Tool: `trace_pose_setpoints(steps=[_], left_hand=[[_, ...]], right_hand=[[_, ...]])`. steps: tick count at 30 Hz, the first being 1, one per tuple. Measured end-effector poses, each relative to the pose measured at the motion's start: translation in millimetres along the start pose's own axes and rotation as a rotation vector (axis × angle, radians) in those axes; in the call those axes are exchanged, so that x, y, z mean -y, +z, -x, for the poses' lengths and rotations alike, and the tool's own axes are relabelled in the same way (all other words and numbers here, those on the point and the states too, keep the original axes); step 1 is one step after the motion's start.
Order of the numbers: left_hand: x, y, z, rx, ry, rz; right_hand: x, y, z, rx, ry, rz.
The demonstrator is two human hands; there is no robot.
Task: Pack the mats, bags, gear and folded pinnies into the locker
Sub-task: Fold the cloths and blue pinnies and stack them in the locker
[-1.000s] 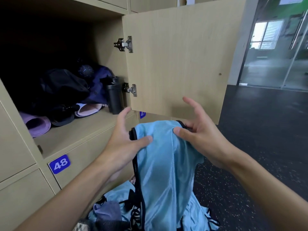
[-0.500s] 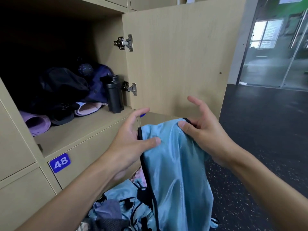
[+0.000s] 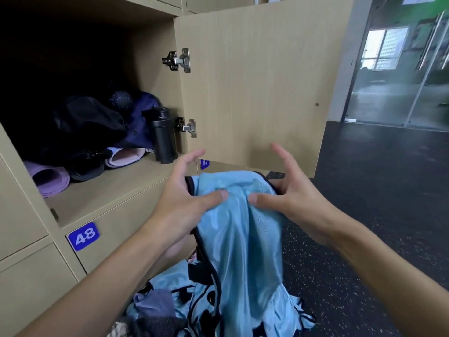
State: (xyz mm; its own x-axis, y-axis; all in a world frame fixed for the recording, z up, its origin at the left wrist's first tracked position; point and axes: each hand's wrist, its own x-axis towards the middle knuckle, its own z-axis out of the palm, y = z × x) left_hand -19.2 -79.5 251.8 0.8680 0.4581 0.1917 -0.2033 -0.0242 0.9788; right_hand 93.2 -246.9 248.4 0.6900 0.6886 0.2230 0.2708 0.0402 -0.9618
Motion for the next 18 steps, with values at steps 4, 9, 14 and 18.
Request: trace_pose_setpoints(steps=[4, 9, 14, 18], left_hand=[[-9, -8, -5, -0.033, 0.017, 0.054], [-9, -7, -6, -0.076, 0.001, 0.090], [-13, -9, -9, -0.152, 0.032, 0.143], [-16, -11, -10, -0.200, -0.004, 0.193]], right_hand=[[-6, -1, -3, -0.180, -0.041, -0.017], [-15, 4, 0, -0.156, 0.042, -0.209], [-21, 20, 4, -0.231, -0.019, -0.064], [-23, 21, 6, -0.373, -0.096, -0.109]])
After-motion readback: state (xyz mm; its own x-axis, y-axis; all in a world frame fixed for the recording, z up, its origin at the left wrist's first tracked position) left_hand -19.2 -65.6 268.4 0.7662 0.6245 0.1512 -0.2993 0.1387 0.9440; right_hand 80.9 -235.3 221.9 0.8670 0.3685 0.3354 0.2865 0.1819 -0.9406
